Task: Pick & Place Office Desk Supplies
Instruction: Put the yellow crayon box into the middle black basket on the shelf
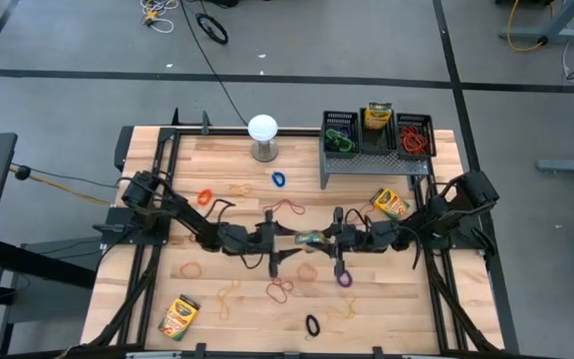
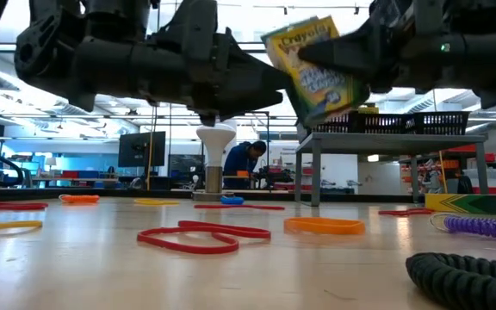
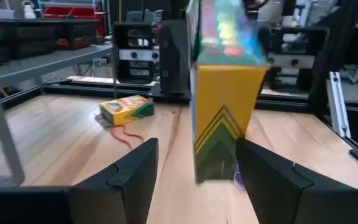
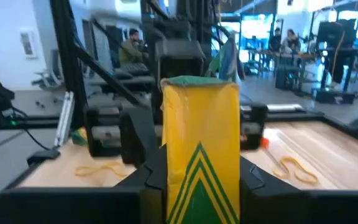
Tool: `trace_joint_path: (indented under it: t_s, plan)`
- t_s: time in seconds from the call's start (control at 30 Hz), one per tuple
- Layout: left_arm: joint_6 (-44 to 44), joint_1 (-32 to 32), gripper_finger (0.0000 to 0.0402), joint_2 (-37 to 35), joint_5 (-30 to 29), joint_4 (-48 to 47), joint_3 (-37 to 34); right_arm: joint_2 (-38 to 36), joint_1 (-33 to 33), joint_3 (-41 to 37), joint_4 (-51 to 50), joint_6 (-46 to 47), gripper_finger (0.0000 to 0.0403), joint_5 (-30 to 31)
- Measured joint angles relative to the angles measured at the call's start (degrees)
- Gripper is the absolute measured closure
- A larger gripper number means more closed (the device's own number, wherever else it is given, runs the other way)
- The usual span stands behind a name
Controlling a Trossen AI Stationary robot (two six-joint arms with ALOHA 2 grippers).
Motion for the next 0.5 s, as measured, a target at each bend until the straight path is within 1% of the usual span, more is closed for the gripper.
trace_joint_path:
  t_s: [0.13,0.33,0.5]
  plan:
    - [2.97,-0.01,0.0178,0.19,0.80,-0.87,1.18,0.00,-0.01,0.18,1.55,-0.68,0.0318,0.06]
    - [0.55,-0.01,0.0189,0.19,2.28,0.54,1.18,0.02,0.02,0.18,3.66,-1.14,0.0320,0.01]
    - [-1.35,-0.01,0.0174,0.19,3.19,1.40,1.21,0.02,0.02,0.18,5.73,-2.45,0.0320,0.01]
